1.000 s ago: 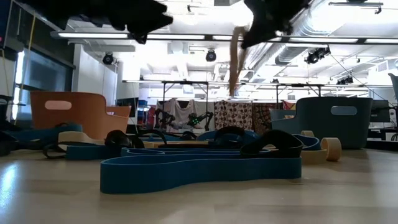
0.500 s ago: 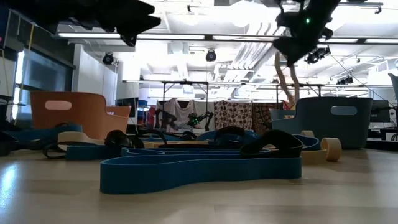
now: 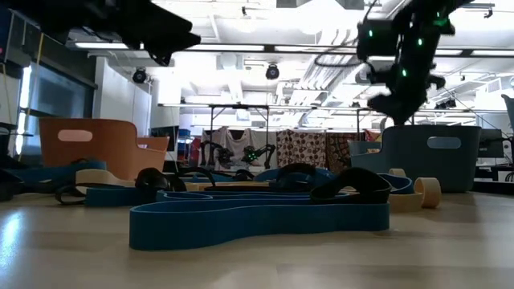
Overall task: Sort rubber bands into baskets
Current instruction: Put the white rubber band into the blue bin
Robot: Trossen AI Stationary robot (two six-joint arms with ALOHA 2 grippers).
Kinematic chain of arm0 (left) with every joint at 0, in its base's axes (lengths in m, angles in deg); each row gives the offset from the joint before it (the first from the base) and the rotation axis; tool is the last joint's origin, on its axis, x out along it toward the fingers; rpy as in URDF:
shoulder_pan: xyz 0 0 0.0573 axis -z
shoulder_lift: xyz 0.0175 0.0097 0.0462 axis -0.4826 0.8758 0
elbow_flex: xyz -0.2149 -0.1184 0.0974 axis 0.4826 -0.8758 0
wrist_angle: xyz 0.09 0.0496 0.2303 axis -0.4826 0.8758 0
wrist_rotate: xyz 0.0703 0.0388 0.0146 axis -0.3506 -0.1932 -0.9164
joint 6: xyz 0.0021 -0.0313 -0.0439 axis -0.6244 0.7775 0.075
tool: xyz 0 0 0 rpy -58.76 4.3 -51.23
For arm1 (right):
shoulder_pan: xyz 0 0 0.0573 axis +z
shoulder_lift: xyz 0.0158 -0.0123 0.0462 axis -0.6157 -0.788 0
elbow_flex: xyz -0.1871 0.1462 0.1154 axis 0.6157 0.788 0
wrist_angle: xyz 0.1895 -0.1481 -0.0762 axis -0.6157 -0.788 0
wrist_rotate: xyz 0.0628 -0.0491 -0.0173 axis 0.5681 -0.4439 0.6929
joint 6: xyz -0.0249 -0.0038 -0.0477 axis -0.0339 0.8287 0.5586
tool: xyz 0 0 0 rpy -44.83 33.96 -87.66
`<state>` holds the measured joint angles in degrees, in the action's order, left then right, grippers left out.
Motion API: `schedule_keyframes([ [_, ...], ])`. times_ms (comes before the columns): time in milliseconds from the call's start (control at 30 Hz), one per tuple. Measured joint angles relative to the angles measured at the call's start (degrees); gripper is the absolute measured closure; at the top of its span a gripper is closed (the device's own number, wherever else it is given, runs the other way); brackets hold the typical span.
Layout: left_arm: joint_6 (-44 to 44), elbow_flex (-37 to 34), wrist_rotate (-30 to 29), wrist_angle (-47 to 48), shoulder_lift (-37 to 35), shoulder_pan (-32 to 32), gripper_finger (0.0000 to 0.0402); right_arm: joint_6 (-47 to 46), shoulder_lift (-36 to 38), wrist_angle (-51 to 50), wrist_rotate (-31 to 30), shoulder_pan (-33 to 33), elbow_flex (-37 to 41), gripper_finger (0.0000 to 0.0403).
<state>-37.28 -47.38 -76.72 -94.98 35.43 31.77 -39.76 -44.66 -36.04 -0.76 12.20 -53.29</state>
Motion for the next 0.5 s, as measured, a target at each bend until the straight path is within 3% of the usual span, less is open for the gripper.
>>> schedule_keyframes([
  [233, 3.09, 0.00, -1.77, 2.81, 0.00, 0.00, 0.0248, 1.37, 0.00, 5.28, 3.04, -3.53, 5.51, 0.0381],
  [500, 3.65, 0.00, -2.32, 7.13, 0.00, 0.00, 0.0248, 1.50, 0.00, 2.37, 2.89, -3.32, 2.24, 0.0260],
])
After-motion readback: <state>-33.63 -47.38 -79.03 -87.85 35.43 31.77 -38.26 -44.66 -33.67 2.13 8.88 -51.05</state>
